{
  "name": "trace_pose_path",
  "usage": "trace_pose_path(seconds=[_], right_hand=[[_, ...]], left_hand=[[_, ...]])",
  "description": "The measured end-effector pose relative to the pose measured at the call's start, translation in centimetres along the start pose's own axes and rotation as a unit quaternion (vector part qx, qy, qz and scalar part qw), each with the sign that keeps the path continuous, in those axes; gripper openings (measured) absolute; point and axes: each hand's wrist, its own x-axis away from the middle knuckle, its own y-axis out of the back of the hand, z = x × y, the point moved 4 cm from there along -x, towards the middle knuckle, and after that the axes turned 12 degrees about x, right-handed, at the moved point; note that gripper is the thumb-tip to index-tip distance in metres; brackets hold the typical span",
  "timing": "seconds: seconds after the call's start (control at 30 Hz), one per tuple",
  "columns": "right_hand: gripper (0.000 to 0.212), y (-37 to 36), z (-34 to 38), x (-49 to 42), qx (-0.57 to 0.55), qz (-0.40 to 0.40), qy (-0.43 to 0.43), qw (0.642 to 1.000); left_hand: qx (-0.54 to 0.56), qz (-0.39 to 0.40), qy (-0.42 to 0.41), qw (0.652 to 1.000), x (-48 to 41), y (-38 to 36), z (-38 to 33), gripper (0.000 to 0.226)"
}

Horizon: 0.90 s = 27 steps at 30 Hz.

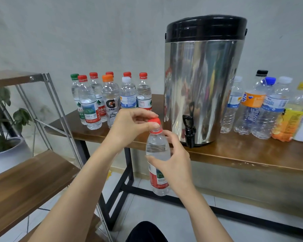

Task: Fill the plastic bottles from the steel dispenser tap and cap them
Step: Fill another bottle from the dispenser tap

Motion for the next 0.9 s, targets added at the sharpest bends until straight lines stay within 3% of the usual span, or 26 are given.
trace_pose_path(seconds=[0.27, 0.43, 0.6, 0.67, 0.77, 0.9], right_hand=[[0.074, 0.2, 0.2, -0.2, 0.001, -0.001, 0.008, 1.0], [0.072, 0.5, 0.1, -0.4, -0.008, -0.01, 0.004, 1.0], [0.071, 0.4, 0.5, -0.7, 0.001, -0.005, 0.015, 1.0], [0.071, 0.3, 0.4, -0.8, -0.002, -0.001, 0.013, 1.0], [0.071, 0.0, 0.2, -1.0, -0.014, 0.012, 0.012, 1.0], [0.072, -0.4, 0.6, -2.1, -0.034, 0.014, 0.014, 0.999]], left_hand=[[0.007, 0.029, -0.01, 1.0, -0.1, 0.0, 0.0, 0.026], [0.067, 0.079, 0.041, 0.994, 0.3, -0.2, 0.5, 0.03], [0.013, -0.006, 0.008, 1.0, 0.1, -0.5, 0.9, 0.044], [0.014, -0.027, 0.003, 1.0, 0.0, -0.4, 1.1, 0.038], [0.034, -0.034, 0.004, 0.999, -0.2, 0.0, 1.5, 0.032], [0.064, -0.032, -0.011, 0.997, -0.6, 0.4, 2.4, 0.041]])
